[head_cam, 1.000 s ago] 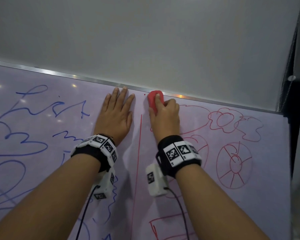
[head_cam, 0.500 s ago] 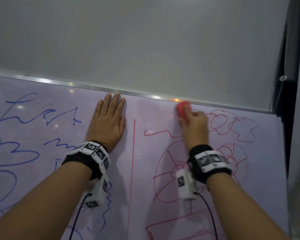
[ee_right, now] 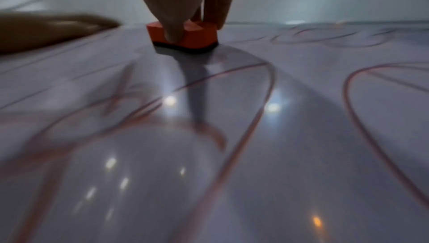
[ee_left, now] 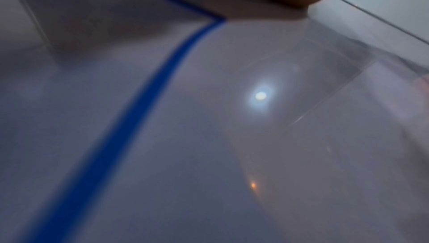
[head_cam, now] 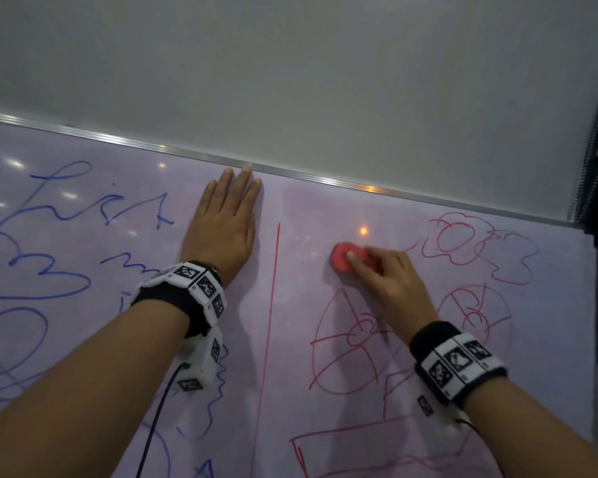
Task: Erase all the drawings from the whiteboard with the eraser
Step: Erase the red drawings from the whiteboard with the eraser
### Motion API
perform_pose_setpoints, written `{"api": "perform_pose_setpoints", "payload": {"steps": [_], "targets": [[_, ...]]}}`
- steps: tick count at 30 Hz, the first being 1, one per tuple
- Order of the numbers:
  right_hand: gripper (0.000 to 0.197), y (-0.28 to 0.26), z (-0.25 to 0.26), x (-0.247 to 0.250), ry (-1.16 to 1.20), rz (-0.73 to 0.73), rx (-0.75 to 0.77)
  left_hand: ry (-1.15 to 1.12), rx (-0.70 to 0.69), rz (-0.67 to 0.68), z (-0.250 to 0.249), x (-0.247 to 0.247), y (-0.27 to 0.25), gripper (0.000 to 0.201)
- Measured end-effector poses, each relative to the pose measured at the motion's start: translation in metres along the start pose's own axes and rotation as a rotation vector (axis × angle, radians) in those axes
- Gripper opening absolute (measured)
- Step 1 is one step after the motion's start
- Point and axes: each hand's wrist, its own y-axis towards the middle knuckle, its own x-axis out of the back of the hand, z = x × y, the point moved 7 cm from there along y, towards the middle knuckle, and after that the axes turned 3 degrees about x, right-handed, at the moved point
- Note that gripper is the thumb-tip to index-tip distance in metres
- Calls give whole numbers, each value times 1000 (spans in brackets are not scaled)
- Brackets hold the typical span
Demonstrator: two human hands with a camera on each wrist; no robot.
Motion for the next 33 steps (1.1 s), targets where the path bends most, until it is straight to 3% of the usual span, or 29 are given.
{"api": "perform_pose_setpoints", "payload": {"steps": [2,4,6,8,11,13,15,16,18,20,24,26,29,30,33], "targets": [[37,15,-39,15,-9,-95,-201,3,-7,-13,-2,-1,0,55],[46,40,-39,14,27,-181,-260,0,-13,-20,-3,-2,-1,54],[49,57,-1,1,63,-188,-115,-2,-12,-26,-2,0,-2,52],[56,44,35,-15,61,-104,123,-14,-9,-31,-2,3,-1,51],[53,6,31,-14,22,103,350,-30,-13,-31,-2,4,-1,51],[40,19,-5,0,49,100,170,-29,-7,-37,-2,3,-1,52],[42,53,-29,14,71,-55,-60,-31,0,-38,-2,2,-1,51],[41,68,-24,14,83,-119,-97,-34,4,-38,-3,2,-1,51],[37,83,20,2,87,-203,12,-41,7,-36,-2,4,-1,51],[36,71,60,-17,77,-174,187,-50,5,-24,-2,5,-1,52],[40,44,60,-24,19,-36,349,-57,-5,-24,-1,4,-1,52],[40,59,45,-20,30,-78,284,-56,-8,-37,-2,3,-1,52],[42,77,37,-15,101,-241,5,-56,-10,-55,-2,2,-2,50],[46,71,43,-18,93,-252,12,-53,-10,-55,-2,2,-2,50],[48,28,65,-28,26,-108,359,-51,-15,-53,-1,4,-1,51]]}}
